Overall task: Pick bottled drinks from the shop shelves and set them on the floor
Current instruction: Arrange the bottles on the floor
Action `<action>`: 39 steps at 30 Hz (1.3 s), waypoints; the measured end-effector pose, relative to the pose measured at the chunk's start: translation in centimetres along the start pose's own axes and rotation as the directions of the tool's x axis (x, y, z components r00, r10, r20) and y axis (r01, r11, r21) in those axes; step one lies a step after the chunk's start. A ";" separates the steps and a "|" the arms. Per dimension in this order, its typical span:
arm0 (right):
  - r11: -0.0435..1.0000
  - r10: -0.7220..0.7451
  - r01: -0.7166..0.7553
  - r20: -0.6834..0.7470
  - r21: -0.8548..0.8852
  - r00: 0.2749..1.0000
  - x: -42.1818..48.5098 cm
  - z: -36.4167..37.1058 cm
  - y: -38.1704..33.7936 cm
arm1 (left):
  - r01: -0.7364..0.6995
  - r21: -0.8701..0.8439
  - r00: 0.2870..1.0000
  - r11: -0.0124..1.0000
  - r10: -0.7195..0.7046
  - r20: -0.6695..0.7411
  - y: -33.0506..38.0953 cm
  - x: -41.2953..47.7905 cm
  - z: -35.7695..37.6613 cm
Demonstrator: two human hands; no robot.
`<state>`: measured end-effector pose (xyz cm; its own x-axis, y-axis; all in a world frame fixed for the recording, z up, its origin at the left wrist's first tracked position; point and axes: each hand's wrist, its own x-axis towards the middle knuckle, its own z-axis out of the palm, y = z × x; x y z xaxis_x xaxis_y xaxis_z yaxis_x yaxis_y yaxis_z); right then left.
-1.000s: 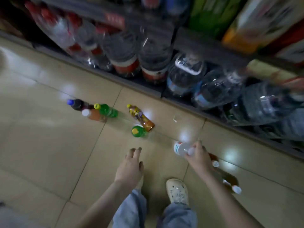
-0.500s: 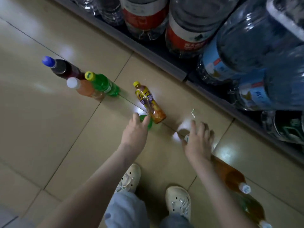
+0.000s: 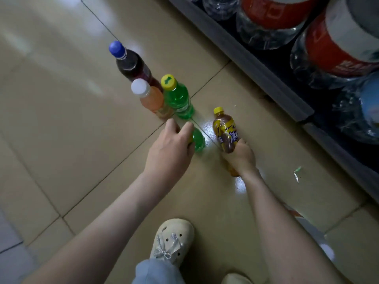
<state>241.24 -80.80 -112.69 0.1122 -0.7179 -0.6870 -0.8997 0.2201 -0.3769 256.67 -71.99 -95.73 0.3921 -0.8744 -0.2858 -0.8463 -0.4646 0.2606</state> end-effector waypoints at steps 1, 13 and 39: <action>0.998 -0.016 0.017 -0.013 0.068 1.000 -0.6 0.1 0.3 | -0.021 0.006 0.999 1.000 0.021 -0.025 0.1 -0.4 0.1; 0.713 -0.195 0.259 -0.169 0.652 0.966 -9.1 1.6 7.2 | -0.336 0.073 0.929 0.939 0.344 -0.137 4.3 -6.1 3.3; 0.864 -0.054 0.259 -0.432 0.431 0.900 -44.4 -35.9 -1.7 | -0.176 -0.245 0.871 0.953 0.267 0.413 26.8 -17.3 -27.0</action>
<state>222.65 -73.00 -59.29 -0.0325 -0.9437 -0.3293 -0.5669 0.2888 -0.7715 236.95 -73.11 -58.91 -0.0337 -0.8276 -0.5603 -0.7873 -0.3234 0.5249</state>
